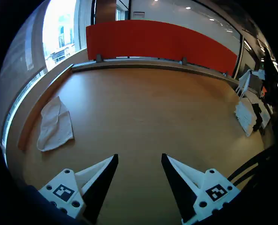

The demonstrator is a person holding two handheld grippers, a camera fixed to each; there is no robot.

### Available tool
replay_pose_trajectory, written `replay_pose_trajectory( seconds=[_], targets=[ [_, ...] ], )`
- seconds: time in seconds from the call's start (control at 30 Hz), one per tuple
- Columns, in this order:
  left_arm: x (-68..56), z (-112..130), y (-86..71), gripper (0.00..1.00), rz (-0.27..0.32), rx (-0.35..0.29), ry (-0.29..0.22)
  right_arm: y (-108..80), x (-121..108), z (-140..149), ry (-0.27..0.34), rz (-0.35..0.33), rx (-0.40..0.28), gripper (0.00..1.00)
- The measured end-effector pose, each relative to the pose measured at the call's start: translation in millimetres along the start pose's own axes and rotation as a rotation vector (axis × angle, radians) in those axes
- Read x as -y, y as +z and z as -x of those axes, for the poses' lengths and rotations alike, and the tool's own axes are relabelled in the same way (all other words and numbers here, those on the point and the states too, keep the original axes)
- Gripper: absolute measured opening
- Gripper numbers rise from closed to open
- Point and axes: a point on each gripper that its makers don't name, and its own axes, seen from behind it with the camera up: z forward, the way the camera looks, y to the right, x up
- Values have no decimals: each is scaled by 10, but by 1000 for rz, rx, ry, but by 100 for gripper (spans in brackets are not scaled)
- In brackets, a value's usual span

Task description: Fold towel

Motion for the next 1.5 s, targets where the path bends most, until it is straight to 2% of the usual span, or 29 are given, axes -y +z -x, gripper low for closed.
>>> replay_pose_trajectory(
  seconds=[0.47, 0.97, 1.5],
  targets=[
    [-5, -7, -20, 85, 5, -2, 6, -203, -114, 256, 37, 30, 23, 2],
    [-31, -2, -38, 85, 18, -5, 13, -643, -162, 949, 107, 88, 105, 2],
    [-33, 18, -86, 85, 22, -8, 21, -798, -117, 1482, 140, 124, 181, 1]
  ],
)
